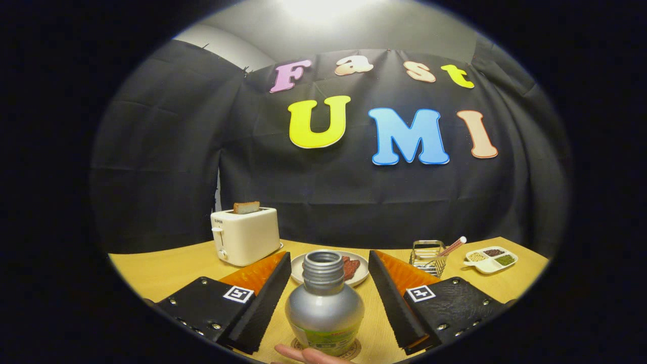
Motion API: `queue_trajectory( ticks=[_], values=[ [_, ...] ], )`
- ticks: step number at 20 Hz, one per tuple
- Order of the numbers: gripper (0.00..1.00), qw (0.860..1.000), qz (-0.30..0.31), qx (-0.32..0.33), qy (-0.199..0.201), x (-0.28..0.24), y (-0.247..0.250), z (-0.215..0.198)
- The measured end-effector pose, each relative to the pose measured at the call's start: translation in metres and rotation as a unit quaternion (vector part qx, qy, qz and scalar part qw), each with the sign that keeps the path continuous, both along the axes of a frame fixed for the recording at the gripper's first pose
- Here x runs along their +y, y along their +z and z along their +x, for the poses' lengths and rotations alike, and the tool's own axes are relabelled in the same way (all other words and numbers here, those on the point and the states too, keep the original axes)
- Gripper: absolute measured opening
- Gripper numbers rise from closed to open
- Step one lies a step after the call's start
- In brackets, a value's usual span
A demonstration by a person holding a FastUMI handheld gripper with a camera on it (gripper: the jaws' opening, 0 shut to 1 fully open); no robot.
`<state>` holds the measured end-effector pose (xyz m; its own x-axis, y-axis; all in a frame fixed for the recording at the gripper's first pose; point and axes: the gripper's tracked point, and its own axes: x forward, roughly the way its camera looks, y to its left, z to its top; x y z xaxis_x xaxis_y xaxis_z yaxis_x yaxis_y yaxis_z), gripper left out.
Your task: Take the bottle from table, then pour the juice into the cup, finally place the bottle on the coaster
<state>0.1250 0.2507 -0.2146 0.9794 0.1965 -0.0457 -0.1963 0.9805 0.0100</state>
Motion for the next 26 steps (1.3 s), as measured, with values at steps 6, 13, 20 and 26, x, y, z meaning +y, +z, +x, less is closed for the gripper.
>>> queue_trajectory(
  ticks=[6, 13, 20, 26],
  values=[
    [0.94, 0.999, -0.006, 0.0, -0.042, -0.048, 0.087, -0.033],
    [0.94, 0.995, -0.006, -0.033, -0.093, -0.106, 0.19, -0.077],
    [0.94, 0.993, -0.041, -0.039, -0.106, -0.126, 0.235, -0.106],
    [0.94, 0.993, -0.049, -0.024, -0.102, -0.144, 0.248, -0.13]
  ],
)
